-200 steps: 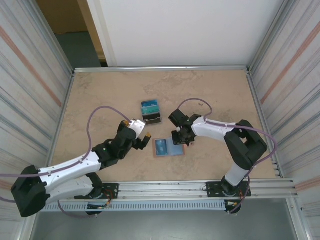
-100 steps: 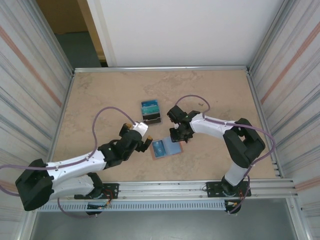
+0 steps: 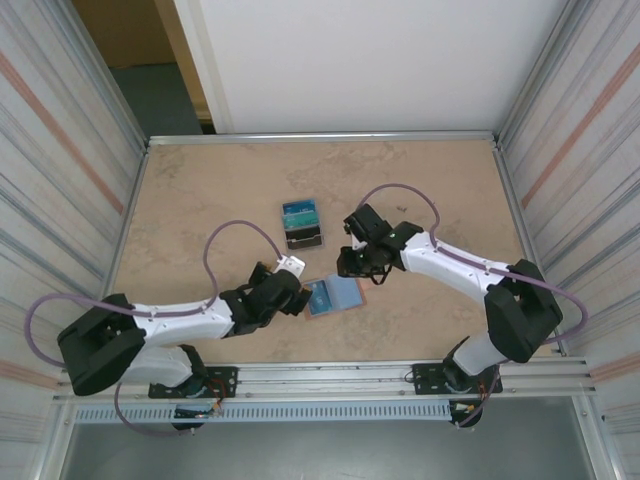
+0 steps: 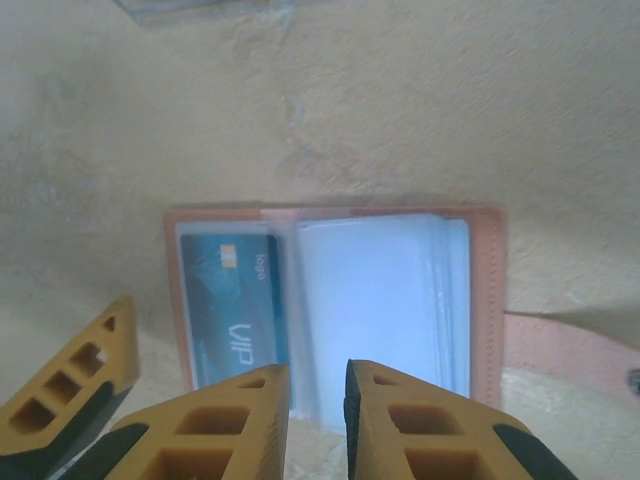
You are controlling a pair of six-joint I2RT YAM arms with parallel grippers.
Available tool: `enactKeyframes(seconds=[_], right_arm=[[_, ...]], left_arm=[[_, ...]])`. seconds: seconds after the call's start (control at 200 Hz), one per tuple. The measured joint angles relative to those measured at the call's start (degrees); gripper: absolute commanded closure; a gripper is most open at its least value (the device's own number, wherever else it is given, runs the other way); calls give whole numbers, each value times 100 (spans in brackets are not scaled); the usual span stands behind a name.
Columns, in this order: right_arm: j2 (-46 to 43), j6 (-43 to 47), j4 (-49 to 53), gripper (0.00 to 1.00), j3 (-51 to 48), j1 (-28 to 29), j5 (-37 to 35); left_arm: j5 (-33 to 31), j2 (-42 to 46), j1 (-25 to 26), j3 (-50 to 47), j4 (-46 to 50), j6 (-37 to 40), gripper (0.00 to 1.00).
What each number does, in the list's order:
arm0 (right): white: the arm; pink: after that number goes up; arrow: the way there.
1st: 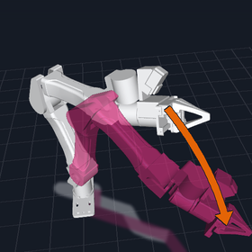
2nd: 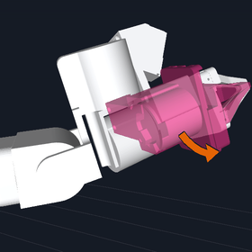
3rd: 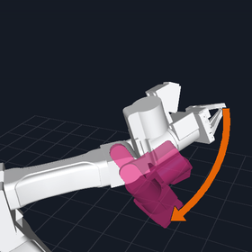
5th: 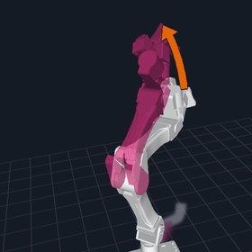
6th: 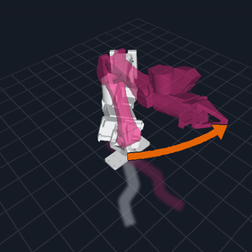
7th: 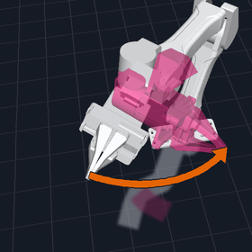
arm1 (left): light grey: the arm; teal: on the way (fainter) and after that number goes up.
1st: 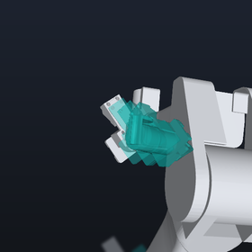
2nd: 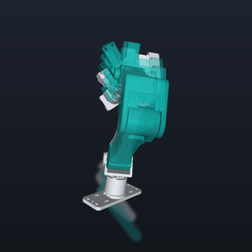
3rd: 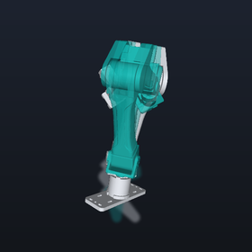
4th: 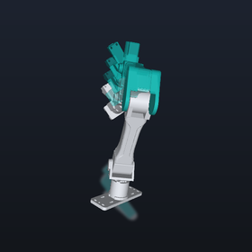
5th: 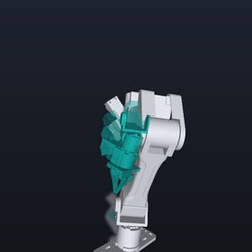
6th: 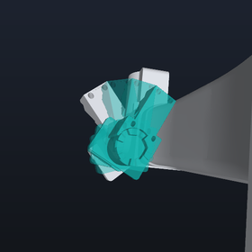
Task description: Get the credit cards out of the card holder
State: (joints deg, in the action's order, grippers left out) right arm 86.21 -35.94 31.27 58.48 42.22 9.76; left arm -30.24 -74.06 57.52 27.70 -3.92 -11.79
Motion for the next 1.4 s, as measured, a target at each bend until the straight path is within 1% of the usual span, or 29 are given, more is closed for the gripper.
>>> enactKeyframes(seconds=[0.19,0.256,0.371,0.867,1.398], right_arm=[[256,-164,-251,79,0,238,254],[420,-214,-348,82,0,330,343],[699,-264,-437,82,2,422,490],[1222,-459,-647,79,2,426,855],[1390,-570,-734,78,-24,341,986]], left_arm=[[15,-234,0,-9,-151,-184,1],[15,-302,0,-9,-219,-210,1],[17,-420,0,-9,-238,-256,1],[15,-721,0,-9,-234,-350,1],[9,-815,37,44,-190,-348,1]])
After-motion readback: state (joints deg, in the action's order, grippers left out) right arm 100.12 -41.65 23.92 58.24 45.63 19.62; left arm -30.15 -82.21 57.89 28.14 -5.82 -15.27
